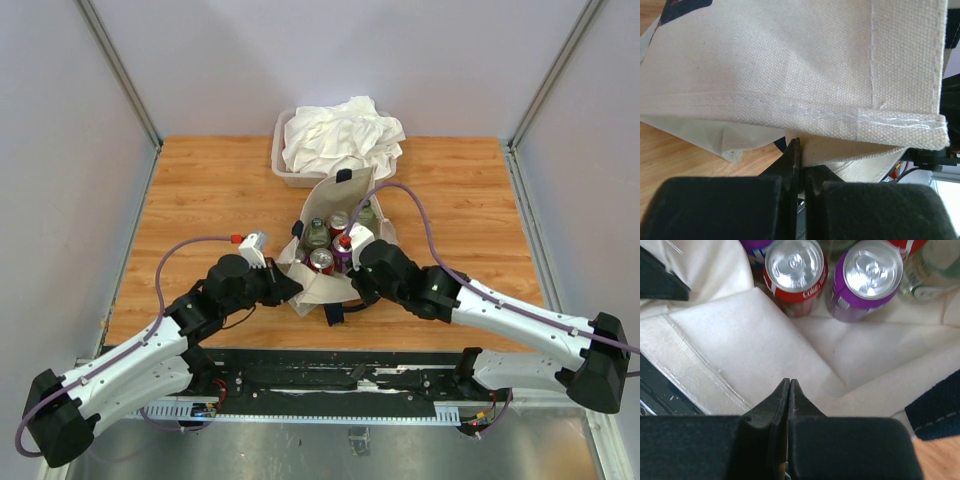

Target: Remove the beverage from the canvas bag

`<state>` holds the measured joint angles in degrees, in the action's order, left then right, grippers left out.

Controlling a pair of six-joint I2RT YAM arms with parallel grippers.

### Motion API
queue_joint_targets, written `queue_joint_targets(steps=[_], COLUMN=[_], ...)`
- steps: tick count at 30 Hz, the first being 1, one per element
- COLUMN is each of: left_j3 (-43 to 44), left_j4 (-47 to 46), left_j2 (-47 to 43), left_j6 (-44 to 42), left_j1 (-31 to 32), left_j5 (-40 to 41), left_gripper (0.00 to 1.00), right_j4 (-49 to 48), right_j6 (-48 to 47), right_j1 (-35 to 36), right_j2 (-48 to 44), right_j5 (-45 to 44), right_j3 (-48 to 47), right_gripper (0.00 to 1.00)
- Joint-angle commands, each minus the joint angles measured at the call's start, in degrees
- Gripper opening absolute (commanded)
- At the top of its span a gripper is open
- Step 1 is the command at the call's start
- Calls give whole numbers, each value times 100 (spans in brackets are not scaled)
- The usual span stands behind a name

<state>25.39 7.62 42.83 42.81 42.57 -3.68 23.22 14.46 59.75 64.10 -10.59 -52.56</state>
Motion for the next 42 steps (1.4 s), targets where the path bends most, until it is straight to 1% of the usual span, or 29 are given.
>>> queue_joint_targets(steps=[1,6,11,13,15,16,17,18,23,27,30,33,38,42], left_j3=[-389,-553,-578,-583,-585,-583,-586,-585,-613,-627,-619,-600,-576,-574], left_j4=[923,818,808,775,740,726,716,703,656,574,484,414,407,425], left_j2=[50,118,163,173,214,243,269,291,340,402,481,572,593,546], left_j6=[-148,-207,-292,-330,-363,-373,-378,-390,-417,-437,-455,-498,-543,-545], left_j1=[25,24,22,29,28,29,25,26,31,31,29,27,31,24], left_j5=[115,152,157,148,114,98,85,76,41,35,2,-23,-29,-27], left_gripper=[0,1,1,0,0,0,0,0,0,1,0,0,0,0], right_j4=[433,468,571,562,528,520,509,513,334,51,23,22,-153,-216], right_j6=[423,594,575,540,483,472,475,489,619,742,838,1023,1219,1306], right_j1=[25,-133,-235,-244,-251,-265,-281,-299,-485,-737,-822,-883,-1044,-1128], right_j2=[164,476,729,749,766,798,817,842,926,1079,1305,1535,1911,2168], right_j5=[-167,-114,-94,-232,-451,-589,-724,-865,-1443,-1447,-1441,-1446,-1090,-996], right_j3=[556,731,520,351,122,-9,-214,-394,-1049,-1316,-1460,-1508,-1503,-1557], right_gripper=[1,1,1,4,11,17,28,36,70,78,78,76,74,72])
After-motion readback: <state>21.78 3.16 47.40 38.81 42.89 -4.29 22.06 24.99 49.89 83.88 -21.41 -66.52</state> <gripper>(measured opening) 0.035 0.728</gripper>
